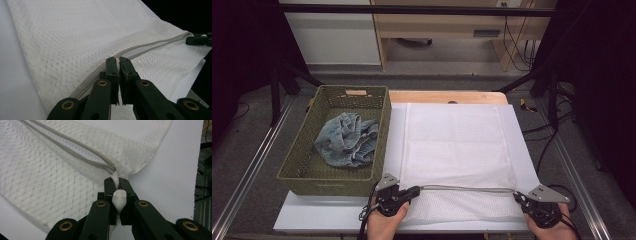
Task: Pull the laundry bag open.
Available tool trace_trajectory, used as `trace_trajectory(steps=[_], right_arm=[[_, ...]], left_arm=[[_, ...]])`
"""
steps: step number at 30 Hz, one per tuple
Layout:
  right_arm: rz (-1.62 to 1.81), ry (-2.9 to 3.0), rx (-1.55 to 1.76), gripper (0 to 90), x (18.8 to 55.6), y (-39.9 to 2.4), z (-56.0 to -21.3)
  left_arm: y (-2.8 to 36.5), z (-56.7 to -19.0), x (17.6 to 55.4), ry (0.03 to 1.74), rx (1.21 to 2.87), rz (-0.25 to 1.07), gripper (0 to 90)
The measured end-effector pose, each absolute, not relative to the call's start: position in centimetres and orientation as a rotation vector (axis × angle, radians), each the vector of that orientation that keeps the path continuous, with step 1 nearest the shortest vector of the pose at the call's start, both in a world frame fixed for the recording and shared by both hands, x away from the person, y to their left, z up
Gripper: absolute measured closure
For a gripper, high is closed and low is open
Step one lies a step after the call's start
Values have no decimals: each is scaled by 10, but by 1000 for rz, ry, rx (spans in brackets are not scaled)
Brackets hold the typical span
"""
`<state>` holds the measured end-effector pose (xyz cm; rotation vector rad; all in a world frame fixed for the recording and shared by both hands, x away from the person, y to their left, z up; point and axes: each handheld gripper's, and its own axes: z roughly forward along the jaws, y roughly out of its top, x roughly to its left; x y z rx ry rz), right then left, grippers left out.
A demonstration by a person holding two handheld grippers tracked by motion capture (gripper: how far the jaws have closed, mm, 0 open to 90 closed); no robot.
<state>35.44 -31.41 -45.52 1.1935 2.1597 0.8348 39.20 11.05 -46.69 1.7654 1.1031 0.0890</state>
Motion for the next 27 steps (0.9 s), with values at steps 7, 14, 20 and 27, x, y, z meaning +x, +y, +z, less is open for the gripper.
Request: trace_trajectory(steps=[7,14,20,27], right_arm=[[828,2155,1201,867,354,-315,-455],[825,2152,1189,867,354,-316,-455],[811,2148,1201,867,353,-316,-456],[810,2150,1199,867,354,-317,-456]], left_arm=[[115,-468,391,1114,1759,98,868],[118,-470,389,1118,1761,104,867],[121,-472,386,1127,1757,120,867],[123,-473,384,1130,1735,129,868]])
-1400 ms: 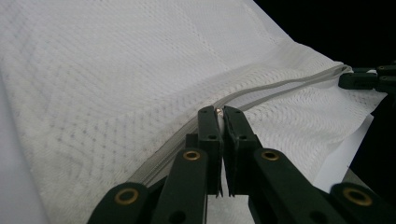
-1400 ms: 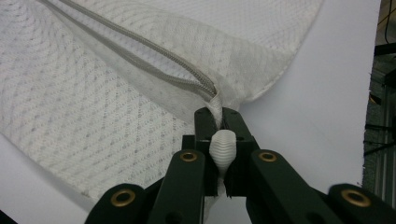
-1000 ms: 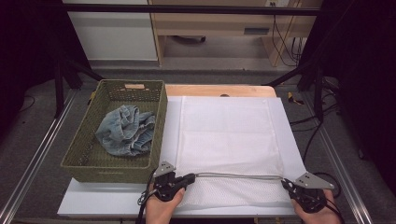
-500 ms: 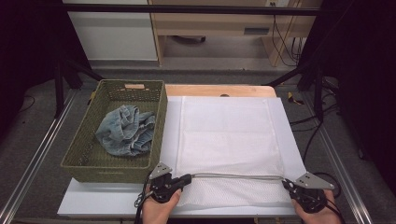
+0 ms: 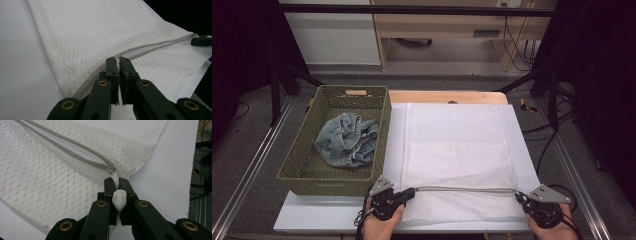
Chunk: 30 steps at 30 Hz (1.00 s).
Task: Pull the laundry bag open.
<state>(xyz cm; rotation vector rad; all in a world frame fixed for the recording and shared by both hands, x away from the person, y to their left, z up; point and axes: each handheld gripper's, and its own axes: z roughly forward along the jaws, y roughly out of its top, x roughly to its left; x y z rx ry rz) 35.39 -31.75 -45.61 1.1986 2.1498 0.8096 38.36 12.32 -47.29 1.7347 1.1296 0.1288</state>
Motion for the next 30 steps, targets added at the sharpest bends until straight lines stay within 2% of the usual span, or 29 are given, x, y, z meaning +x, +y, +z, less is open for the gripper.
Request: trace_trajectory(steps=[30], right_arm=[[790,2165,1202,868,354,-319,-460]], left_arm=[[127,-481,377,1151,1761,171,867]])
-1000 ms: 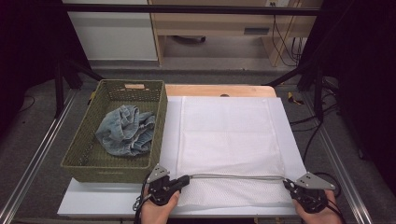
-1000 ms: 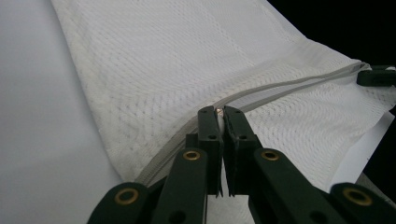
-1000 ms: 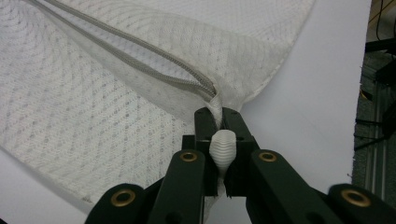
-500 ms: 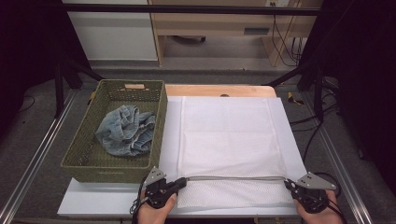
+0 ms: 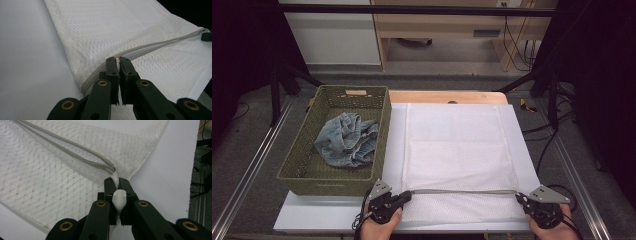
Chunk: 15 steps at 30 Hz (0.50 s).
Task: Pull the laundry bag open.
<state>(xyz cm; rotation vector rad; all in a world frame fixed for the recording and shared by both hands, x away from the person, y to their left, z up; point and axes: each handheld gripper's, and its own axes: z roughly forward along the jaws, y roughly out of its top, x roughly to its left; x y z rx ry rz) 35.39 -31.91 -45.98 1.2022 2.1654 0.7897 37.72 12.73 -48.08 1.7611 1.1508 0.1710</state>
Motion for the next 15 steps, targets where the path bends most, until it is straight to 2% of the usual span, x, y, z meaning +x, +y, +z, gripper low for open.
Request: trace_trajectory(steps=[15], right_arm=[[742,2186,1203,868,355,-318,-463]], left_arm=[[139,-483,372,1175,1752,186,867]])
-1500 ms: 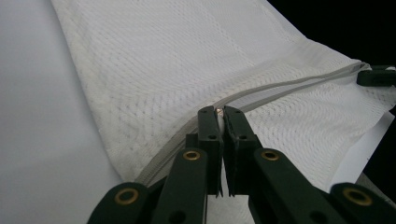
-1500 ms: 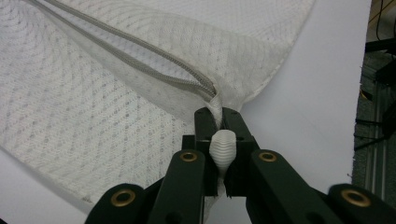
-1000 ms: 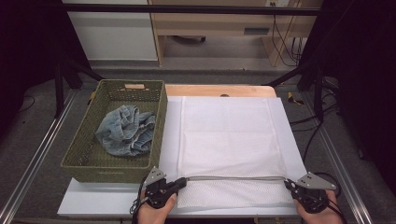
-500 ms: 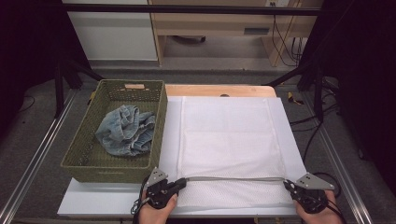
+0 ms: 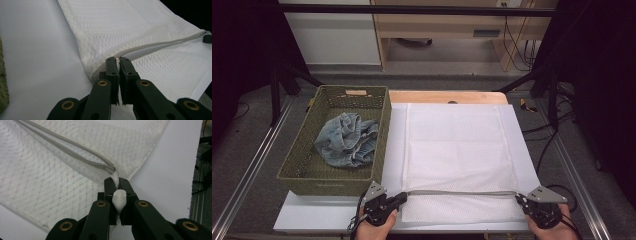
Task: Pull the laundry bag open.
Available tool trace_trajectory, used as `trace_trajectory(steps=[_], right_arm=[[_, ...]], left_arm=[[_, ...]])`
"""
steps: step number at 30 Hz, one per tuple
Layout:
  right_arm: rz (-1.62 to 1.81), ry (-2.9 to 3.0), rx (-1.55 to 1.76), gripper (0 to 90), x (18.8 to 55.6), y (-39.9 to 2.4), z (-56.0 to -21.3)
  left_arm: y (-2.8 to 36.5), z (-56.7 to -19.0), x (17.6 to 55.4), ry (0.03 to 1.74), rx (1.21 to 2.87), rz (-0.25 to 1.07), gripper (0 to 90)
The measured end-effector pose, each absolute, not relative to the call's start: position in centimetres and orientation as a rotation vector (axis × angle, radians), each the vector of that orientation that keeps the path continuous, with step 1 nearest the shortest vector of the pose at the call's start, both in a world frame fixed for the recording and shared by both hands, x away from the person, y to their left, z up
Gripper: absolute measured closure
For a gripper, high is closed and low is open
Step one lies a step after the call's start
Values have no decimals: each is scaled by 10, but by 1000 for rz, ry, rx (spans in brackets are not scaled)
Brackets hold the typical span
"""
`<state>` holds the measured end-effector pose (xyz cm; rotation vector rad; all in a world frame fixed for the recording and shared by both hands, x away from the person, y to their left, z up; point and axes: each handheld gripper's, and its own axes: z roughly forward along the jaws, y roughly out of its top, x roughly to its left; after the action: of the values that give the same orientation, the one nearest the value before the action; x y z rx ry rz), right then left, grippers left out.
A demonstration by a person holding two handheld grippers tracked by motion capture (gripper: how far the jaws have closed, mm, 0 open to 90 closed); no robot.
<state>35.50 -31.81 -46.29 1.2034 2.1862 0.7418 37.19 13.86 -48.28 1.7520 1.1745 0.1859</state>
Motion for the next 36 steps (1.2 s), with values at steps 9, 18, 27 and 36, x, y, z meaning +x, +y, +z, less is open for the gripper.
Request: trace_trajectory(steps=[9,18,27,36], right_arm=[[755,2182,1202,868,354,-319,-462],[701,2176,1184,869,354,-316,-462],[680,2191,1173,868,356,-315,-464],[682,2185,1184,869,358,-317,-464]], left_arm=[[140,-484,370,1175,1742,178,867],[145,-485,369,1185,1738,184,866],[143,-483,369,1197,1748,225,867],[147,-485,369,1213,1751,236,867]])
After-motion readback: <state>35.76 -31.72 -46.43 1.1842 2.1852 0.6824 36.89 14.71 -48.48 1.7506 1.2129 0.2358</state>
